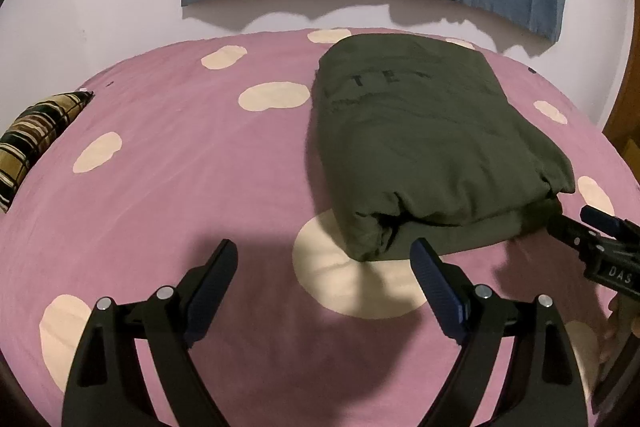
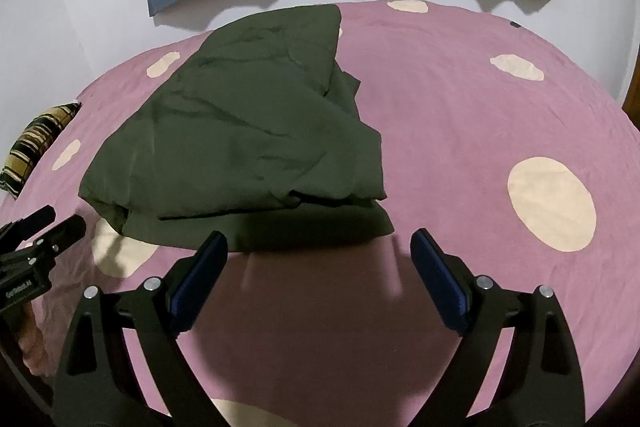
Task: Fold small clothes
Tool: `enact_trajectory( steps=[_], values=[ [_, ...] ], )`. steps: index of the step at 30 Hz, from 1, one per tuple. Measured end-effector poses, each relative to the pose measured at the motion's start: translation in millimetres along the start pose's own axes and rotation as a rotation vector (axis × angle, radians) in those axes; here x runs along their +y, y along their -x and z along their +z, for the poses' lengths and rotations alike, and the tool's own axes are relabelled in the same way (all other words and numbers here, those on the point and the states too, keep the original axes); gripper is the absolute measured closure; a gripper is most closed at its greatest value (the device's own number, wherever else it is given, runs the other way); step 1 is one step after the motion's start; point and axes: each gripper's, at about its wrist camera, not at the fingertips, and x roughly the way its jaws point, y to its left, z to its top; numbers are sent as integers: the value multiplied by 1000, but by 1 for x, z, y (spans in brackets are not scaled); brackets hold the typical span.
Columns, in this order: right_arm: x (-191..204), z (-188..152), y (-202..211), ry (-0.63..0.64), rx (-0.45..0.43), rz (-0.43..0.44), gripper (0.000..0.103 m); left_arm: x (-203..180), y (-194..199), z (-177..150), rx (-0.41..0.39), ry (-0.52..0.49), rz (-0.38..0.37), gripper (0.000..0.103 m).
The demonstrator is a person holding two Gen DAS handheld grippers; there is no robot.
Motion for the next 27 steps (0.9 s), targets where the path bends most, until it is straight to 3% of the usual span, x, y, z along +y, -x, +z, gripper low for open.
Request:
enact_trajectory(
  steps=[7,10,27],
  values=[
    [0,0,3,-13,-10,12,9,-1,1,1,1,-2,5,16],
    [0,-1,3,-18,-15,21,2,-1,2,1,-4,4,8,16],
    [7,-1,3,-1,-19,18,2,0,2,1,1,25,19,16]
  ],
)
